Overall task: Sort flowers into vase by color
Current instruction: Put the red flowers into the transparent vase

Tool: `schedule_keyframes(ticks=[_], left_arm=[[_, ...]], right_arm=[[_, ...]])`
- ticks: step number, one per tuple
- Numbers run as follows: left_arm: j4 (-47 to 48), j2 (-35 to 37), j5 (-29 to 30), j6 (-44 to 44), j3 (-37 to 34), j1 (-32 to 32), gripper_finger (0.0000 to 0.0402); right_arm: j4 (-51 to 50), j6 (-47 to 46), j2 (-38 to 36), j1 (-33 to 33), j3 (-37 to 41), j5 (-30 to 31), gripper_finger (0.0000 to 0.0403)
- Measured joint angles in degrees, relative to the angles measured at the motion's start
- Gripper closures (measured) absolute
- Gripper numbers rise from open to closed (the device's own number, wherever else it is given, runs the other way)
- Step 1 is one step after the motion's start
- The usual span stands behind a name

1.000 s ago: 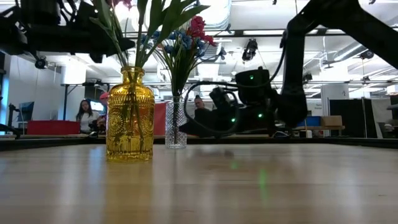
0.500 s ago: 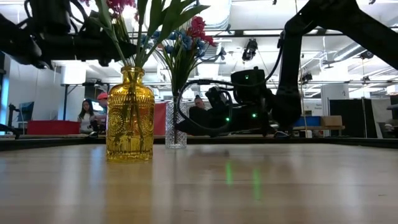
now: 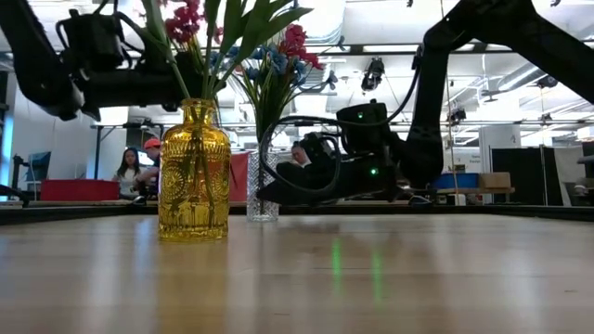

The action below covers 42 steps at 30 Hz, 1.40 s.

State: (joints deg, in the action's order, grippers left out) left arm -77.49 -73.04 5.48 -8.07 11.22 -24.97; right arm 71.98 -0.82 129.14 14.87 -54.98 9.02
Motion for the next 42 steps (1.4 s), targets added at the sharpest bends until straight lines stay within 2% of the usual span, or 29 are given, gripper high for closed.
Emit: schedule_keyframes(ticks=[12,25,28,34,42], left_arm=[[-12.59,-12.49,-1.26,5.05,0.0,-0.01,0.0401],[-12.5,-15.91,-4.59,7.19,2.47,-0.01,0.0402],[-12.52,-16.32,-4.7,7.36,2.89,-0.01,0.0402],[-12.51,-16.56,-4.7,7.6,3.02,-0.01,0.0402],[-12.48,-16.56,-4.68,7.65,3.02,-0.01,0.0402]], right_arm=[[-2.86,-0.81,0.0,0.0,-2.16,-0.44,0.0076],[-3.18,-1.11,0.0,0.0,-2.46,-0.06,0.0079],[-3.46,-1.24,0.0,0.0,-2.51,0.01,0.0098],[-3.66,-1.17,0.0,0.0,-2.51,0.0,0.0169],[-3.85,-1.99,-0.02,0.0,-2.51,0.0,0.017]])
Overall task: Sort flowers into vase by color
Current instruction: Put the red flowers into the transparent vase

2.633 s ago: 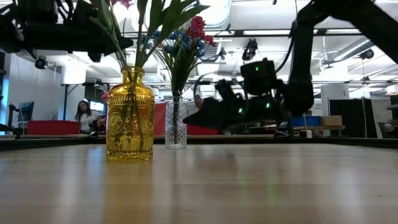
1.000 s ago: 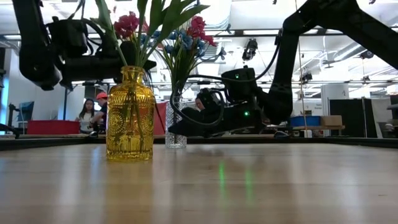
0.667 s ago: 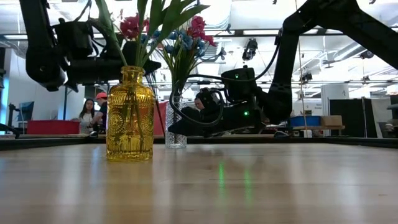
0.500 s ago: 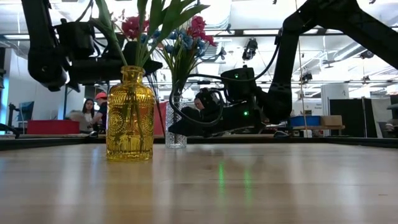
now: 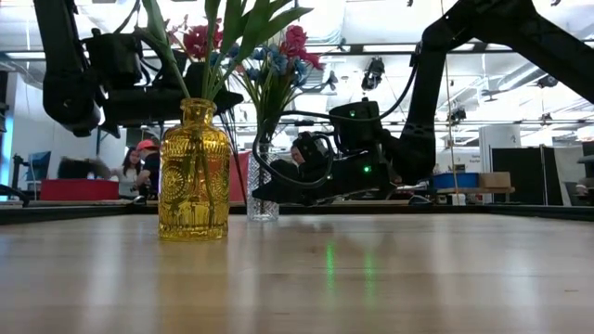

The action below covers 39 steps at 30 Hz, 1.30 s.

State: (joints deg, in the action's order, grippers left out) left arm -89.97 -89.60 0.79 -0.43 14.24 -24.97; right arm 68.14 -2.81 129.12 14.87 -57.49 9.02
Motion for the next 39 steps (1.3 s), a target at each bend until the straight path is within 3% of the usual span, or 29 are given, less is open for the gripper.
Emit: schedule_keyframes(ticks=[7,16,21,39], left_arm=[[0.11,4.08,0.05,0.0,-2.56,0.0,0.0402],[1.68,21.16,0.08,-1.88,-6.51,-0.42,0.0402],[4.74,26.22,-2.81,-2.45,-5.27,-0.42,0.0402],[5.15,17.05,-4.87,-1.84,2.2,-0.37,0.0402]], right_arm=[[-0.53,-0.2,-0.07,0.0,-0.04,0.0,0.0166],[-1.07,-0.14,-0.11,0.02,-0.04,-0.02,0.0167],[-1.2,-0.15,-0.11,0.02,-0.04,-0.02,0.0168],[-1.37,-0.19,-0.11,0.02,-0.04,-0.16,0.0167]])
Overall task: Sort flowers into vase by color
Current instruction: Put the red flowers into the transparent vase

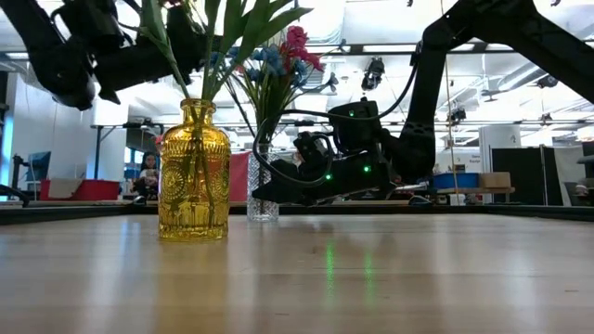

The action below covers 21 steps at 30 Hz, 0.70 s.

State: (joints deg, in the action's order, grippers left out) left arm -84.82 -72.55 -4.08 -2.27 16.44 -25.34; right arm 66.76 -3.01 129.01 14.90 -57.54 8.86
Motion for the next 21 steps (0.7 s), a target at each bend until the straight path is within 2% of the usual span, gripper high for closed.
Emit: schedule_keyframes(ticks=[21], left_arm=[[0.13,-7.75,-3.16,1.34,4.63,0.02,0.0402]], right_arm=[[-0.03,0.02,0.04,0.0,0.0,-0.33,0.0168]])
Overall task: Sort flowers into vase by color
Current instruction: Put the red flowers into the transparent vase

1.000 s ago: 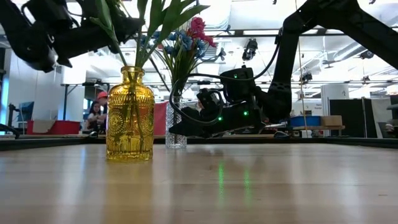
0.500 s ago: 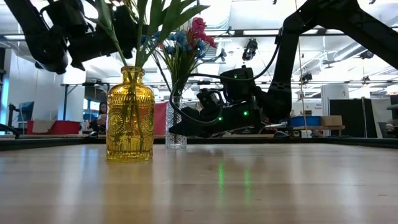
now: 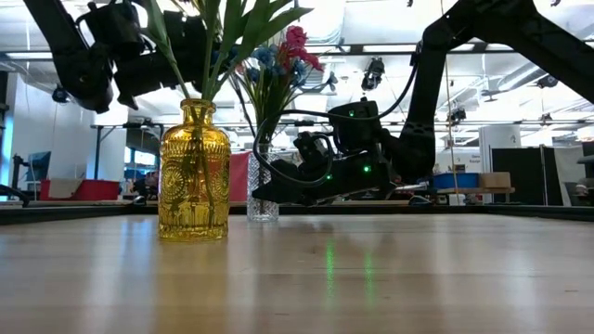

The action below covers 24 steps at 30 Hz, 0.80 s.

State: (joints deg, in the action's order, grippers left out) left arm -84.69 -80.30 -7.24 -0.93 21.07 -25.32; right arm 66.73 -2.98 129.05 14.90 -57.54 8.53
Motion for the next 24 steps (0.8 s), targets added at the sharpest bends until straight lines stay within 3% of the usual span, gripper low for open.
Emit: schedule_keyframes(ticks=[24], left_arm=[[0.05,-7.4,-0.79,1.19,2.78,-0.52,0.0401]], right_arm=[[-0.08,0.0,0.02,-0.02,0.04,-0.44,0.0168]])
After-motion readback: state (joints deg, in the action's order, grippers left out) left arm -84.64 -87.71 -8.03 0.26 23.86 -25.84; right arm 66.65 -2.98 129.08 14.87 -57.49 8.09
